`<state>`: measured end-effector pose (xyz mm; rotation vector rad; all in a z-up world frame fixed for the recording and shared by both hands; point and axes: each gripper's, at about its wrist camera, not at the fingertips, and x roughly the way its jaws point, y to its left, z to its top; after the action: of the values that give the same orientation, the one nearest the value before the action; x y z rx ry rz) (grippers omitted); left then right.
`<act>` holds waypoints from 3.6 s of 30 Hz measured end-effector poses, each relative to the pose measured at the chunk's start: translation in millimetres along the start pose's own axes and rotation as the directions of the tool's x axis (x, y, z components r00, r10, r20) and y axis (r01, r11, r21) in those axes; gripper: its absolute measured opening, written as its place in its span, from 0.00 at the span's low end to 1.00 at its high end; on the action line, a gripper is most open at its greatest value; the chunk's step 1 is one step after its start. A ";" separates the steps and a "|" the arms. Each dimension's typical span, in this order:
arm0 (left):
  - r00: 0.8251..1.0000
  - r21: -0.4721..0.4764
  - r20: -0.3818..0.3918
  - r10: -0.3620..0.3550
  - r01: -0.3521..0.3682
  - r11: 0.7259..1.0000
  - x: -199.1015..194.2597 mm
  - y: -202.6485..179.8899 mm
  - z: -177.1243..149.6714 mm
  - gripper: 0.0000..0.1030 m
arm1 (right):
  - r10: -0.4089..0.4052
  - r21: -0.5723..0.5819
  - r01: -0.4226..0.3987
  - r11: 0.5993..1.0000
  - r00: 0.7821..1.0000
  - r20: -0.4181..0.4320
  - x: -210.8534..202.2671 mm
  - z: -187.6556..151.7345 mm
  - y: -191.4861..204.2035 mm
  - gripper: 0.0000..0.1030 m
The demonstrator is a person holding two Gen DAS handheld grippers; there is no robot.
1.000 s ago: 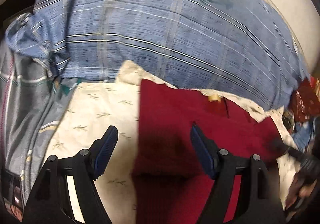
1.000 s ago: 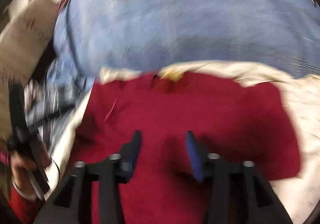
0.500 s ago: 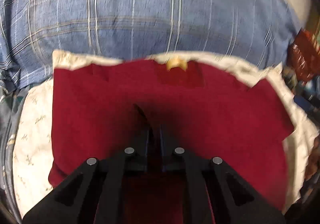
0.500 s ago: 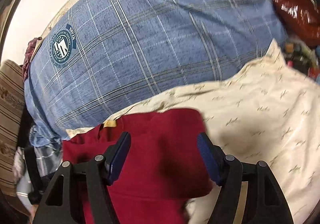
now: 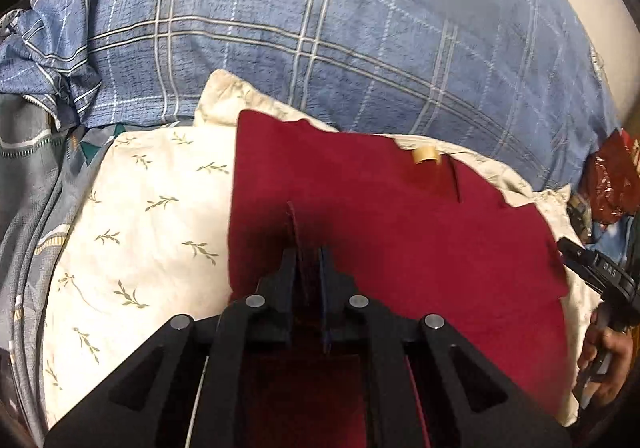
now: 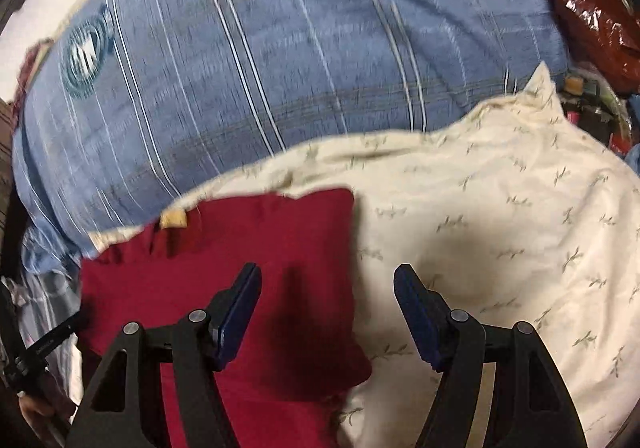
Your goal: Fold small clothes
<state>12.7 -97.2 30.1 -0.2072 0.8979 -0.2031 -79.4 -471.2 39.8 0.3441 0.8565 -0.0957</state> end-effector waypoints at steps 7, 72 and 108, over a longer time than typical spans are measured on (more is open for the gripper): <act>1.000 -0.039 -0.010 0.011 -0.012 0.999 -7.7 11.6 3.9 0.34 | -0.187 -0.113 0.180 0.977 0.981 -0.054 20.2 -7.3 -0.9 0.62; 0.990 0.076 0.019 0.140 -0.141 0.987 -7.2 -19.5 -9.5 0.67 | -0.071 -0.168 0.064 0.984 0.997 -0.031 -0.6 -13.3 34.8 0.71; 0.981 0.121 0.020 0.195 -0.196 0.973 -1.2 -23.9 -17.0 0.69 | -0.107 -0.204 0.100 0.974 0.994 -0.022 -11.3 -16.6 32.5 0.12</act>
<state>-3.5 -121.4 27.0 -0.0044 0.8893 -0.0739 -91.6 -435.7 46.7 0.1100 0.9080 -0.0990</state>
